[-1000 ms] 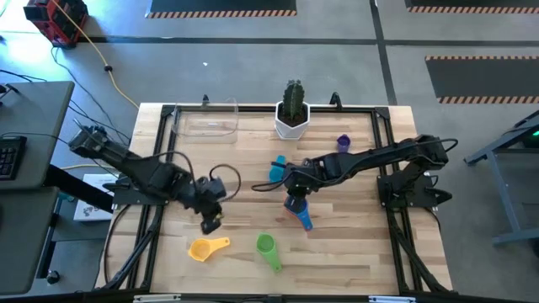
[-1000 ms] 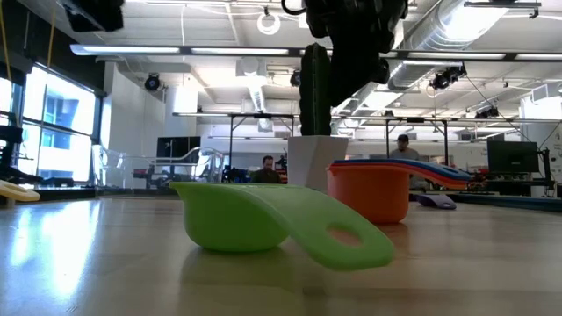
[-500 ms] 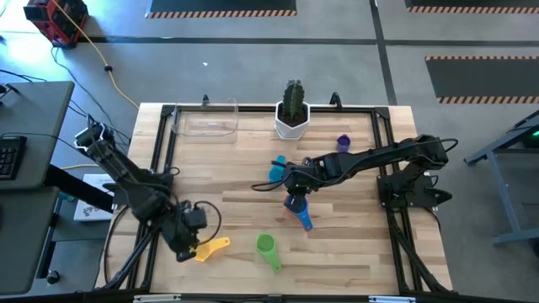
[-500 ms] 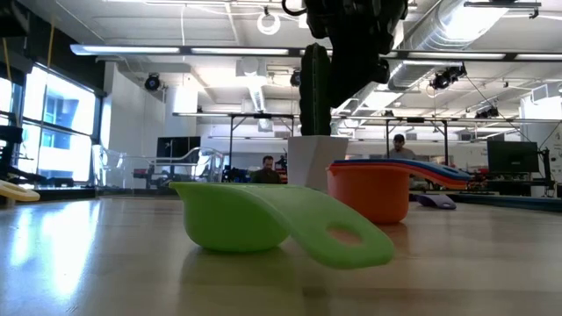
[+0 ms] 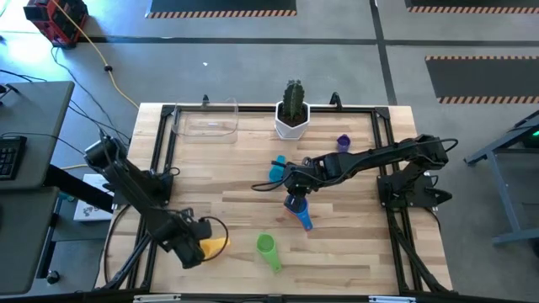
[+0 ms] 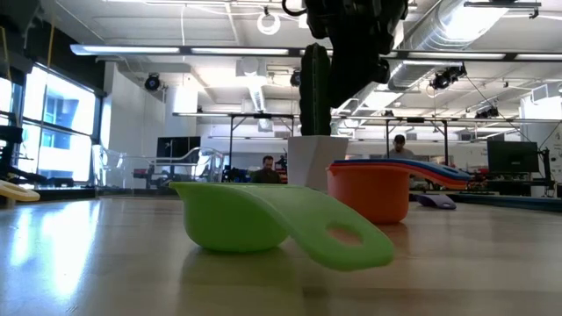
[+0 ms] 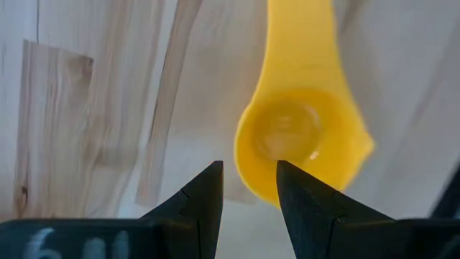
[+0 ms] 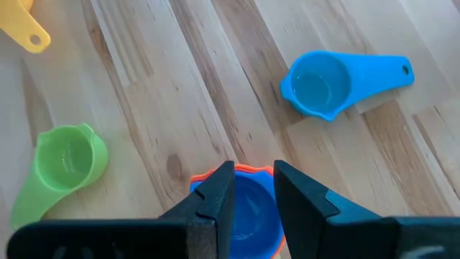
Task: Nest measuring cups in basket
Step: Stack the yellow measuring cup on the blue measuring cup
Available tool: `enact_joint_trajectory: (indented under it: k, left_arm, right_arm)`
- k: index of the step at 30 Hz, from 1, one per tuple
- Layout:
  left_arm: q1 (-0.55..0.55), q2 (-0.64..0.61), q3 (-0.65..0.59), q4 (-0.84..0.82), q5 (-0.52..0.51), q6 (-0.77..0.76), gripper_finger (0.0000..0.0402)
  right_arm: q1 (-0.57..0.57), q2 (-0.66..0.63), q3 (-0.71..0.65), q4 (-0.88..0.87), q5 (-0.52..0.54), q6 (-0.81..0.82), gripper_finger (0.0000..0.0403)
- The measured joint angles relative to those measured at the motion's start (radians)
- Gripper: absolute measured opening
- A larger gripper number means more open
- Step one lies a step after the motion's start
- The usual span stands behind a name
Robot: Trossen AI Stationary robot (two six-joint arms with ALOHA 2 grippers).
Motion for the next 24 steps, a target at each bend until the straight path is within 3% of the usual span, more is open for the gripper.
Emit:
enact_joint_trajectory:
  k: [13,16,21,24]
  left_arm:
    - [0.002,0.118,0.0,-0.004,0.004,-0.015,0.0117]
    - [0.003,0.126,0.0,-0.002,0.004,-0.011,0.0094]
    - [0.003,0.129,0.0,0.001,0.002,0.038,0.002]
    - [0.003,0.127,0.003,0.003,-0.016,0.06,0.0011]
  right_arm:
    - [0.0,0.0,0.0,-0.002,0.0,0.003,0.009]
    - [0.0,0.0,0.0,-0.002,0.0,0.003,0.009]
    - [0.0,0.0,0.0,-0.002,-0.001,0.003,0.009]
    - [0.0,0.0,0.0,-0.002,-0.011,0.004,0.009]
